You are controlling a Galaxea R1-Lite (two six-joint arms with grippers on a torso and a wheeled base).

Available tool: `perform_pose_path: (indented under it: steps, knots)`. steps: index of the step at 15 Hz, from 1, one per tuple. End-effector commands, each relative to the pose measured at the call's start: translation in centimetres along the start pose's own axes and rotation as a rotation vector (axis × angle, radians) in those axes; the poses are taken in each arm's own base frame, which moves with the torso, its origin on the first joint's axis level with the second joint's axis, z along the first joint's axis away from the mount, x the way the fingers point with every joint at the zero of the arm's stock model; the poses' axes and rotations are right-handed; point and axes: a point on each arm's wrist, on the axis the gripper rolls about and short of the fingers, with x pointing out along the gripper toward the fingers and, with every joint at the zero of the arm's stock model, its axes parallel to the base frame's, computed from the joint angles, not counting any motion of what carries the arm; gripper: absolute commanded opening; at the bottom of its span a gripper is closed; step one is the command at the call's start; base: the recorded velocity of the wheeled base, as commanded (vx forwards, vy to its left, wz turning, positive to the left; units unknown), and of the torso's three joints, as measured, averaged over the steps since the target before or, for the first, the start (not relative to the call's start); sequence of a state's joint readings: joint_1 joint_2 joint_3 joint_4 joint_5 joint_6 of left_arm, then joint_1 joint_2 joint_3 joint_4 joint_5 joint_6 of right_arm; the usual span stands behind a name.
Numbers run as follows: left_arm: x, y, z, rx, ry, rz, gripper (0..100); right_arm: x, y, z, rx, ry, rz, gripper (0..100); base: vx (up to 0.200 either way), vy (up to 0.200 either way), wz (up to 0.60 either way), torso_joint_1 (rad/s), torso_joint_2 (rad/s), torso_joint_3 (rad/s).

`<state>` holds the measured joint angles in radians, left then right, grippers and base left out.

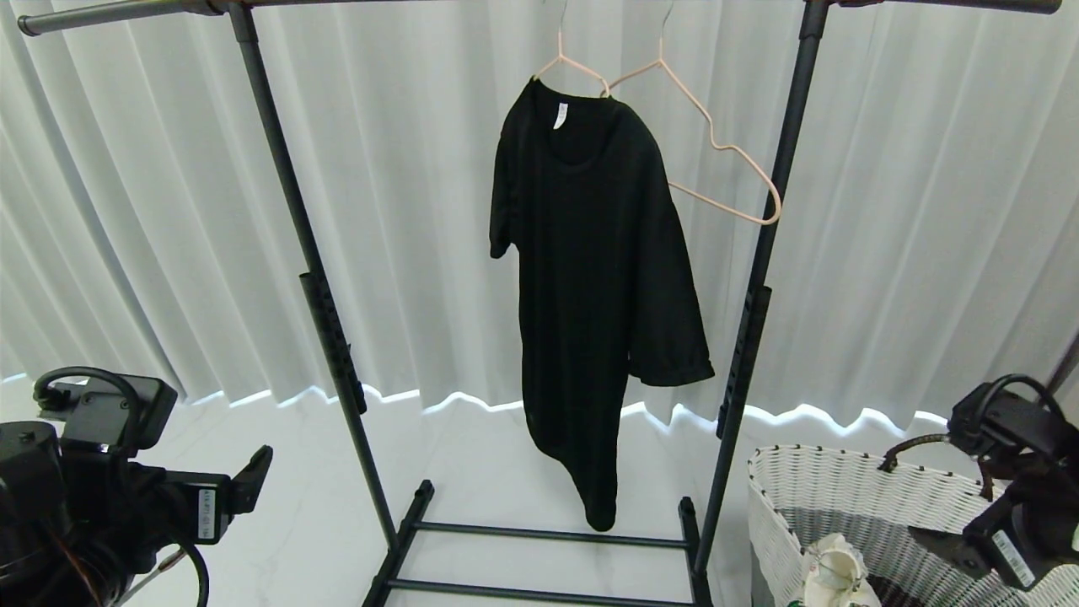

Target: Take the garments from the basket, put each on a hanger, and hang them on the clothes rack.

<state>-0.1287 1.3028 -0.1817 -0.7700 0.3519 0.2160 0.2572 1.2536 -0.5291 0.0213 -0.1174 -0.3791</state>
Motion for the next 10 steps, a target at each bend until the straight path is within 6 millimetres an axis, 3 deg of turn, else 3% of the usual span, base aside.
perform_pose_path:
  steps: [1, 5, 10]
  knots:
    - [-0.2, -0.3, 0.0, 0.006, -0.007, -0.017, 100, 2.6, 1.3, -1.0, -0.087, 0.086, 0.075, 100, 0.000, 0.000, 0.00, 0.000, 0.00, 0.000]
    - [-0.3, -0.6, 0.1, 0.014, -0.013, -0.038, 100, 5.5, 3.1, -0.1, -0.156, 0.106, 0.131, 100, 0.000, 0.000, 0.00, 0.000, 0.00, 0.000]
    - [-0.6, -0.6, -0.7, 0.015, 0.005, -0.040, 100, 8.1, 3.8, -0.5, -0.185, 0.203, 0.086, 100, 0.000, 0.000, 0.00, 0.000, 0.00, 0.000]
